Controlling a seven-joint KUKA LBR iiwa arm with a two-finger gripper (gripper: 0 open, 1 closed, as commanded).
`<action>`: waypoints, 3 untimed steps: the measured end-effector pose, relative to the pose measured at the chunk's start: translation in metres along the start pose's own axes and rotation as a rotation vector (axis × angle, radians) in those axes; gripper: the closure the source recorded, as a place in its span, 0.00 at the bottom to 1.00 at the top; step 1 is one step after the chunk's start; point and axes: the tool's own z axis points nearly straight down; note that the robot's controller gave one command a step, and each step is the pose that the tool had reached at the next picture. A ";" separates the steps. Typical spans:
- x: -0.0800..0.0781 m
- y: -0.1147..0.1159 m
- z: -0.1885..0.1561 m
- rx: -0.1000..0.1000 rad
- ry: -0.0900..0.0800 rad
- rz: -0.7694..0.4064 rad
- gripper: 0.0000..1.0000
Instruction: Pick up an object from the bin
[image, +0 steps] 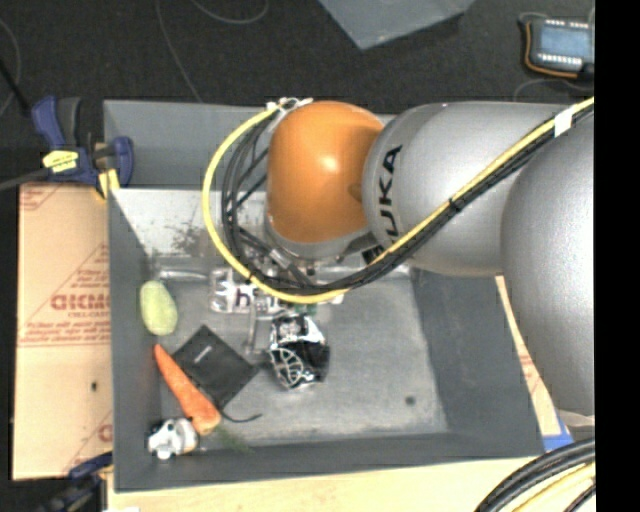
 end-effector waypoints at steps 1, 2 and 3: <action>0.000 0.000 0.000 0.000 0.000 0.000 0.00; -0.016 -0.010 0.009 -0.001 -0.006 -0.042 0.00; -0.034 -0.032 0.049 -0.002 -0.007 0.020 0.00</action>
Offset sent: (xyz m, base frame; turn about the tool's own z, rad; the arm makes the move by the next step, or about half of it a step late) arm 0.0378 -0.0290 -0.0268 -0.0929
